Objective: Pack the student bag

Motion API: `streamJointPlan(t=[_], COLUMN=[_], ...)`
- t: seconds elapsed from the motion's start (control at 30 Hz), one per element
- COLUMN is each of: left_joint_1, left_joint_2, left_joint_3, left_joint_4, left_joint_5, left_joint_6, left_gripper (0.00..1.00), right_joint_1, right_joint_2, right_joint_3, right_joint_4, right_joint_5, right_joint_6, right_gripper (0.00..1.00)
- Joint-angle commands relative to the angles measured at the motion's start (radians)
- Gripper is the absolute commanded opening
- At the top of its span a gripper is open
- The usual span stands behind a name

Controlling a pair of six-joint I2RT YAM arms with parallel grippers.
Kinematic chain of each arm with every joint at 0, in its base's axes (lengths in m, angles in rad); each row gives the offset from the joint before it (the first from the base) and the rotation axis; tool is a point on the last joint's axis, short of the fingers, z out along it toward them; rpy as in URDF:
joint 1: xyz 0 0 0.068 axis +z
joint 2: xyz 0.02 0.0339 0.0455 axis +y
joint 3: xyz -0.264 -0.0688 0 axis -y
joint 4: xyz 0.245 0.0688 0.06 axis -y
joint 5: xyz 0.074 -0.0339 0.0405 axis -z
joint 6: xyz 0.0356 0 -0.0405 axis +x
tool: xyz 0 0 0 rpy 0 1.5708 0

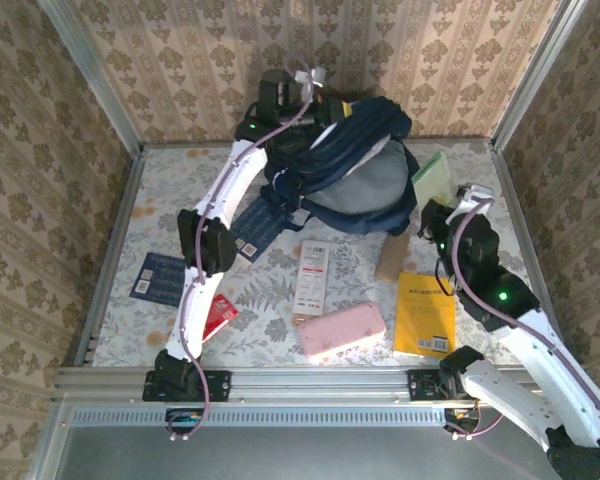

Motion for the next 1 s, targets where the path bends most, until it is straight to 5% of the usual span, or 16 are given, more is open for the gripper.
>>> streamJointPlan(t=[0.0,0.1,0.2,0.47,0.67,0.97], left_joint_1=[0.047,0.050,0.049,0.040,0.032,0.030], left_joint_2=[0.024,0.025,0.030,0.041,0.036,0.011], left_joint_3=[0.074,0.077,0.087,0.127,0.128,0.038], left_joint_4=[0.260,0.272,0.272,0.288,0.289,0.442], left_joint_5=[0.017,0.028,0.027,0.011,0.018,0.055], left_joint_6=[-0.199,-0.207,-0.207,-0.214,-0.193,-0.266], left_gripper=[0.00,0.00,0.00,0.00,0.00,0.00], right_joint_1=[-0.115,-0.223,-0.256,-0.248,-0.250,-0.205], right_joint_2=[0.117,0.276,0.386,0.490,0.669,0.985], right_joint_3=[0.000,0.011,0.061,0.197,0.306,0.667], right_joint_4=[0.170,0.309,0.333,0.260,0.295,0.055], right_joint_5=[-0.345,-0.601,-0.695,-0.690,-0.760,-0.592], right_joint_6=[0.166,0.323,0.363,0.320,0.434,0.554], right_gripper=[0.00,0.00,0.00,0.00,0.00,0.00])
